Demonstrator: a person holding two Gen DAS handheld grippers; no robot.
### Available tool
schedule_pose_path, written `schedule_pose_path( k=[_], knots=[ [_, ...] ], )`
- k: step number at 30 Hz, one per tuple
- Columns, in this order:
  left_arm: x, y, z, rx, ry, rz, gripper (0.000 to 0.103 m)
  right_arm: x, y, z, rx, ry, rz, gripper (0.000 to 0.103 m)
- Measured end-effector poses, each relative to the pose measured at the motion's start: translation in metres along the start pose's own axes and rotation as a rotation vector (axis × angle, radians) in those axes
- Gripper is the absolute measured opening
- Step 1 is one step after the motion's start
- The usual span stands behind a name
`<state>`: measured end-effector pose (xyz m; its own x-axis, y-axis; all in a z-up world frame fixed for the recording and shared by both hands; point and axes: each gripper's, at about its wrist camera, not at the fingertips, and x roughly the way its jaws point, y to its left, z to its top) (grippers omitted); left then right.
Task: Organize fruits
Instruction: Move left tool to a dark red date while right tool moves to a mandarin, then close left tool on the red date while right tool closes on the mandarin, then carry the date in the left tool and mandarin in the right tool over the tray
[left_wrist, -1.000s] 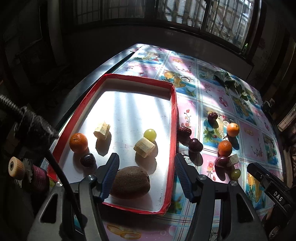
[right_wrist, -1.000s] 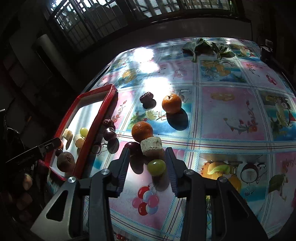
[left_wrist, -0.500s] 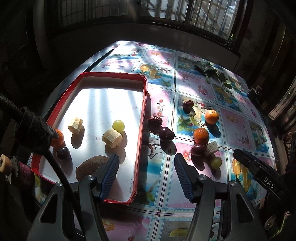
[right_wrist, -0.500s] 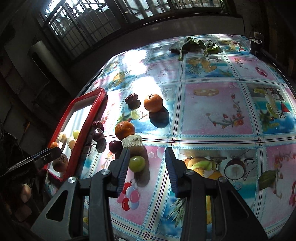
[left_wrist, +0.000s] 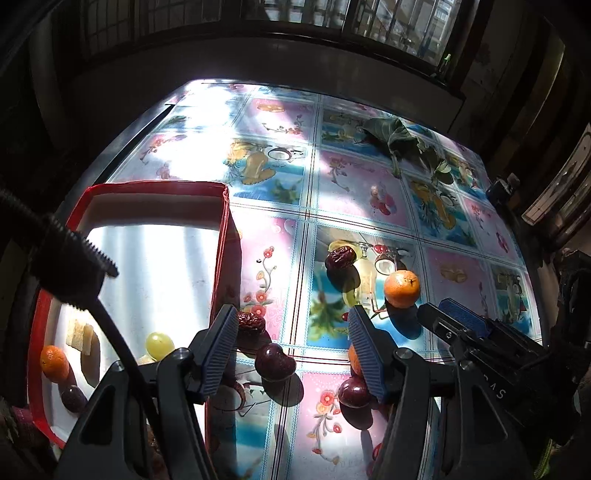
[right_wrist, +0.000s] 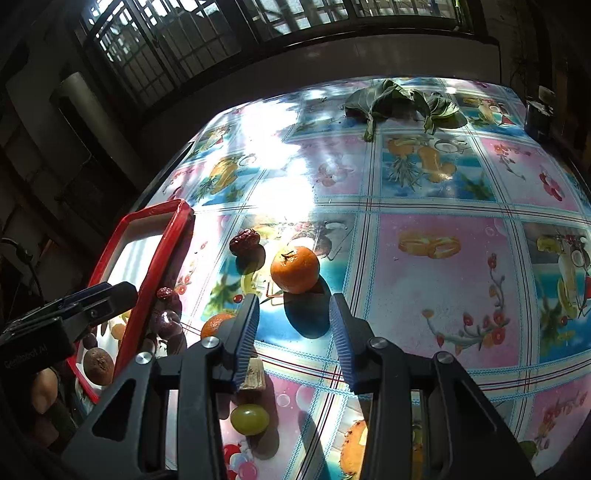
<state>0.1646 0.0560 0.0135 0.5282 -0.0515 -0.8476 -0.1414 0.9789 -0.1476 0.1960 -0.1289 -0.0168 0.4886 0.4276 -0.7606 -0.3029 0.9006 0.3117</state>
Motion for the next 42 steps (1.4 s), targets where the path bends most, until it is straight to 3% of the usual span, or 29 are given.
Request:
schedule_pose_path(
  k=[6,12,18,20,23,24,33,39,42],
  knots=[
    [0.031,-0.001,0.026,0.018,0.093,-0.018,0.062,0.037,0.002,0.013,0.010,0.115,0.004,0.041],
    [0.053,-0.014,0.042,0.039,0.133,-0.046,0.062,0.045,0.005,0.024,-0.013,0.108,-0.021,0.039],
    [0.075,-0.035,0.043,0.078,0.121,-0.032,0.061,0.008,-0.021,0.012,0.045,0.040,-0.008,0.038],
    [0.085,-0.041,0.041,0.090,0.120,-0.012,0.059,-0.003,-0.027,0.005,0.055,0.019,0.002,0.038],
    [0.090,-0.053,0.038,0.148,0.091,0.051,0.037,-0.014,-0.029,-0.008,0.060,-0.004,0.009,0.038],
    [0.088,-0.055,0.037,0.150,0.092,0.043,0.029,-0.017,-0.029,-0.013,0.061,-0.011,0.011,0.038],
    [0.026,-0.041,-0.003,0.071,0.046,0.031,0.028,-0.059,-0.013,-0.040,0.045,-0.075,0.007,0.038],
    [-0.023,-0.013,-0.035,0.023,-0.025,0.158,0.028,-0.075,0.024,-0.052,0.016,-0.107,0.035,0.038],
    [-0.043,0.001,-0.048,-0.002,-0.059,0.185,0.028,-0.080,0.045,-0.057,-0.007,-0.106,0.033,0.038]
  ],
)
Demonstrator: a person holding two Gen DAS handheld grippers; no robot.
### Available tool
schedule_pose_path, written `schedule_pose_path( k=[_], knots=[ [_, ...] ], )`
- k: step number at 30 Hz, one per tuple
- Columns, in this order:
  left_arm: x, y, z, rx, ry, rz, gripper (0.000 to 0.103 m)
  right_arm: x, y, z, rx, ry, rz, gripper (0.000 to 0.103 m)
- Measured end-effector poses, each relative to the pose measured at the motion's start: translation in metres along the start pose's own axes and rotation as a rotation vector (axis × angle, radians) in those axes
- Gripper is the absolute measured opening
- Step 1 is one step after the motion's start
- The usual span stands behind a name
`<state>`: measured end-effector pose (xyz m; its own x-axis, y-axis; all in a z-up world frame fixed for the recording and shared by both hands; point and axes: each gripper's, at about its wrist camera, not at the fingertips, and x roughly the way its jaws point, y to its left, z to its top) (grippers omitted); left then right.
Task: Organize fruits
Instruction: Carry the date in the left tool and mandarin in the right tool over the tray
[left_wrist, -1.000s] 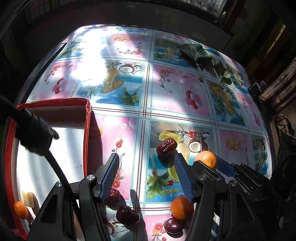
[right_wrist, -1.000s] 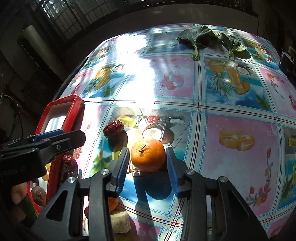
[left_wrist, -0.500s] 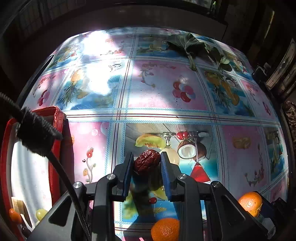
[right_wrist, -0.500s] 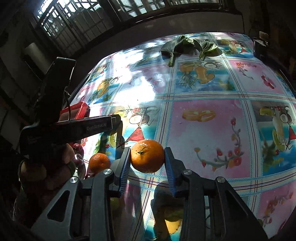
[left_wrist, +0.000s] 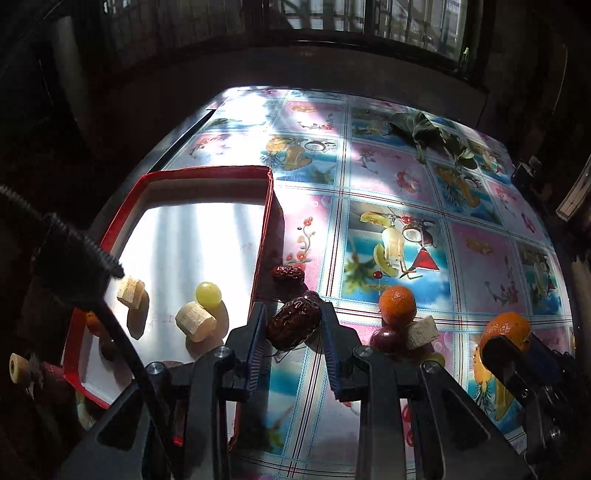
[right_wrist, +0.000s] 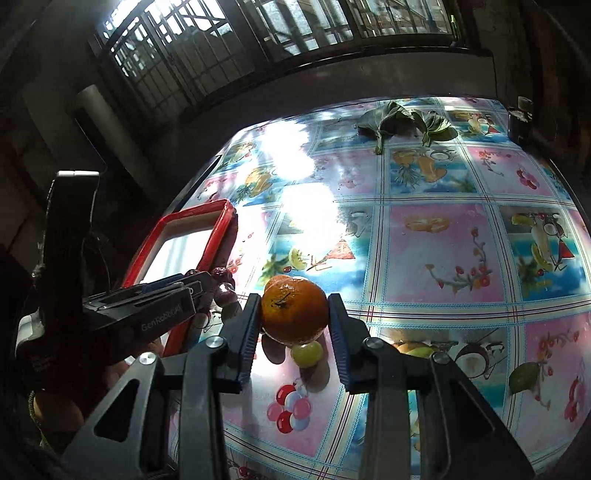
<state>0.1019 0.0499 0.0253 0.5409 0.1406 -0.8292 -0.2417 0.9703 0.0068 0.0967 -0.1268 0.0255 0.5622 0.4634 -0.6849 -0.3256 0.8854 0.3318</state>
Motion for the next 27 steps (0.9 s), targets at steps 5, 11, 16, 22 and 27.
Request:
schedule_pose_path(
  k=[5,11,16,22,27],
  knots=[
    [-0.016,0.026,-0.013,-0.037,-0.027,0.018,0.028,-0.011,0.034,-0.005,-0.053,0.005,-0.004,0.038],
    [-0.017,0.045,-0.016,-0.062,-0.042,0.050,0.028,-0.001,0.050,-0.009,-0.085,0.032,-0.012,0.038],
    [-0.017,0.063,-0.016,-0.088,-0.053,0.091,0.028,0.010,0.062,-0.005,-0.110,0.040,0.000,0.038],
    [-0.018,0.075,-0.017,-0.098,-0.070,0.123,0.028,0.014,0.072,-0.002,-0.116,0.035,0.017,0.038],
    [-0.016,0.078,-0.021,-0.094,-0.064,0.137,0.028,0.016,0.078,-0.001,-0.127,0.036,0.023,0.038]
  ],
)
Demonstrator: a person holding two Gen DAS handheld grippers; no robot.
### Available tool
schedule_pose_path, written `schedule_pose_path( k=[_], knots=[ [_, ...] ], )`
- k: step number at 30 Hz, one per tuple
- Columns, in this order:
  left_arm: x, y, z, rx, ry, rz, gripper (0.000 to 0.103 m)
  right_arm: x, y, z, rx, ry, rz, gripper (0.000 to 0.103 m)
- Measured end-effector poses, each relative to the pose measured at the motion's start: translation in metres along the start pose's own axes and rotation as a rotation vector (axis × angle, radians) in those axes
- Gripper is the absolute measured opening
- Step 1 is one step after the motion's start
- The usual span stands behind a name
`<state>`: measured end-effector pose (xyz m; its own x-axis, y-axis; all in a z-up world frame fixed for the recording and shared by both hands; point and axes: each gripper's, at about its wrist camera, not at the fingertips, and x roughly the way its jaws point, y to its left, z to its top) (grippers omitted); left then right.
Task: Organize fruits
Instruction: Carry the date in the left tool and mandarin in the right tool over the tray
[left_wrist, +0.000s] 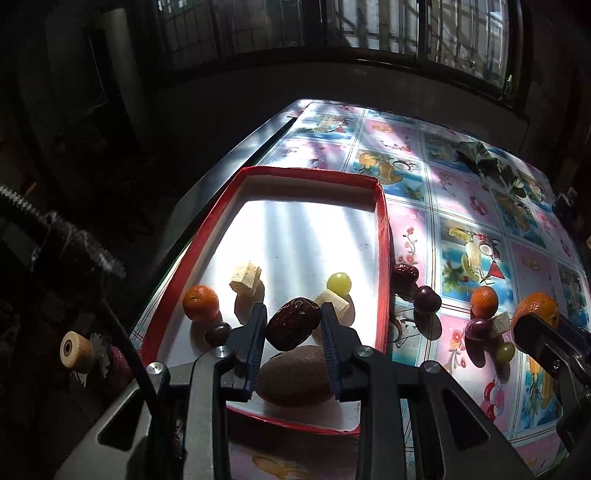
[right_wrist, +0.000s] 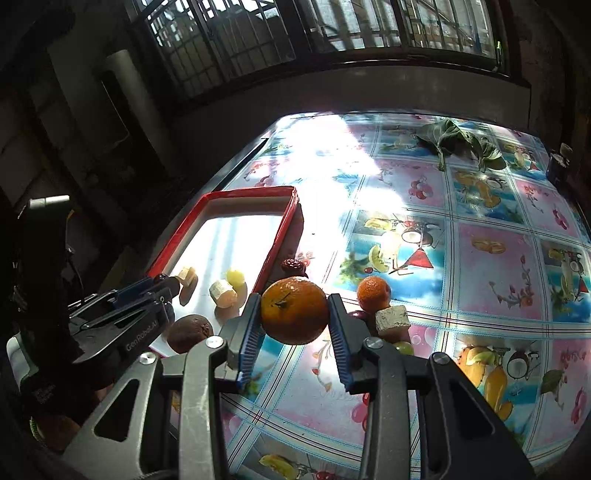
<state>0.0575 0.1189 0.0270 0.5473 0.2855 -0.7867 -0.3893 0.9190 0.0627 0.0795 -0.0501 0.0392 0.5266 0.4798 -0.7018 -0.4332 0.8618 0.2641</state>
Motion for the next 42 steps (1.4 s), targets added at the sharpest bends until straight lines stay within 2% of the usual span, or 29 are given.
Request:
schedule_pose_path(
  k=[10,23,32,37,42],
  knots=[
    [0.001,0.012,0.000,-0.016,-0.001,0.019,0.028,0.011,0.012,0.005,-0.023,0.017,0.017,0.038],
    [0.019,0.035,0.005,-0.056,0.036,0.032,0.029,0.043,0.022,0.021,-0.037,0.047,0.042,0.038],
    [0.047,0.073,0.022,-0.169,0.112,-0.099,0.028,0.076,0.031,0.034,-0.046,0.084,0.064,0.038],
    [0.061,0.090,0.035,-0.228,0.136,-0.139,0.028,0.095,0.041,0.048,-0.066,0.087,0.074,0.038],
    [0.079,0.086,0.051,-0.224,0.145,-0.138,0.028,0.119,0.056,0.062,-0.091,0.095,0.080,0.038]
  ],
)
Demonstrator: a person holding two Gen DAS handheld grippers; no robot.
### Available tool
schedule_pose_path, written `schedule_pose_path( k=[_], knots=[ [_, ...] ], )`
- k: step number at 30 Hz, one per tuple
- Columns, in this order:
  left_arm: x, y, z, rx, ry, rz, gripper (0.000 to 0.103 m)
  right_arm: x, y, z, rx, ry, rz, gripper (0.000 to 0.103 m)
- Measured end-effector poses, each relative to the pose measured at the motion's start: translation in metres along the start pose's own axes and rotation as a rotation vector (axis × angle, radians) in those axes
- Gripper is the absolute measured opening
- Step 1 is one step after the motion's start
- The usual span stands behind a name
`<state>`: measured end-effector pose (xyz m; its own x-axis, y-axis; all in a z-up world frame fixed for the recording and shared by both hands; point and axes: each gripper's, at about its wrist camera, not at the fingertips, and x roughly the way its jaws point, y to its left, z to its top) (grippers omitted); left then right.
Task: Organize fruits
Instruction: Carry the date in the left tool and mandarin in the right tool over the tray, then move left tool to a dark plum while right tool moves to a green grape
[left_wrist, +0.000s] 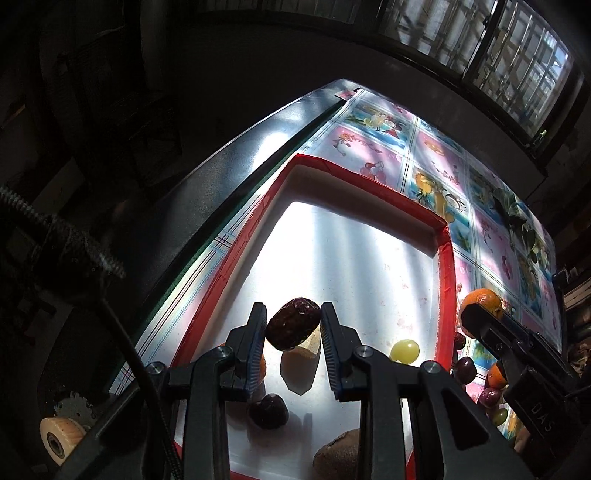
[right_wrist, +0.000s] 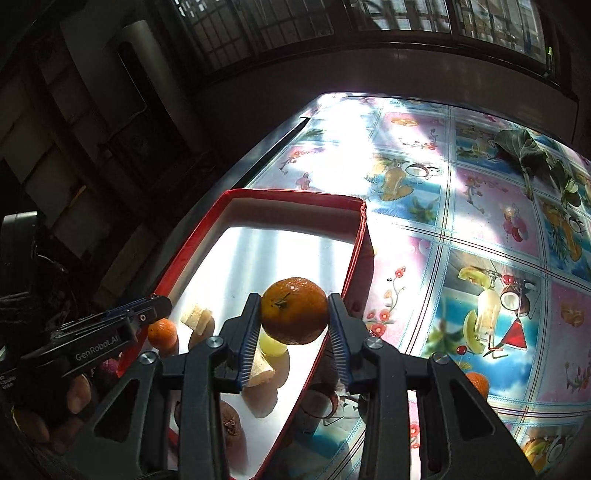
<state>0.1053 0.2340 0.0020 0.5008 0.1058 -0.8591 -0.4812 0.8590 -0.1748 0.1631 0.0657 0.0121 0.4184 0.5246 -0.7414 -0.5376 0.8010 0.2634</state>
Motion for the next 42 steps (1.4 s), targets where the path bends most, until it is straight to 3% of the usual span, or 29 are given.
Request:
schedule_pose_path(
  k=[5,11,21,28,32,42],
  knots=[
    [0.029,-0.003,0.017,-0.005,0.037,0.036,0.028,0.034,0.009,0.008,-0.032,0.047,-0.006,0.038],
    [0.054,-0.008,0.012,0.029,0.086,0.090,0.028,0.061,0.006,0.001,-0.047,0.111,-0.020,0.038],
    [0.050,-0.007,0.009,0.044,0.089,0.106,0.029,0.066,0.006,-0.001,-0.067,0.122,-0.013,0.041],
    [0.025,-0.002,0.002,0.006,0.061,0.075,0.030,0.043,0.006,-0.001,-0.056,0.086,-0.010,0.047],
    [0.004,-0.006,-0.007,-0.006,0.030,0.051,0.036,0.017,0.005,-0.005,-0.055,0.048,-0.020,0.051],
    [-0.033,-0.040,-0.037,0.060,-0.005,-0.026,0.045,-0.043,-0.020,-0.037,-0.043,0.006,-0.140,0.059]
  ],
)
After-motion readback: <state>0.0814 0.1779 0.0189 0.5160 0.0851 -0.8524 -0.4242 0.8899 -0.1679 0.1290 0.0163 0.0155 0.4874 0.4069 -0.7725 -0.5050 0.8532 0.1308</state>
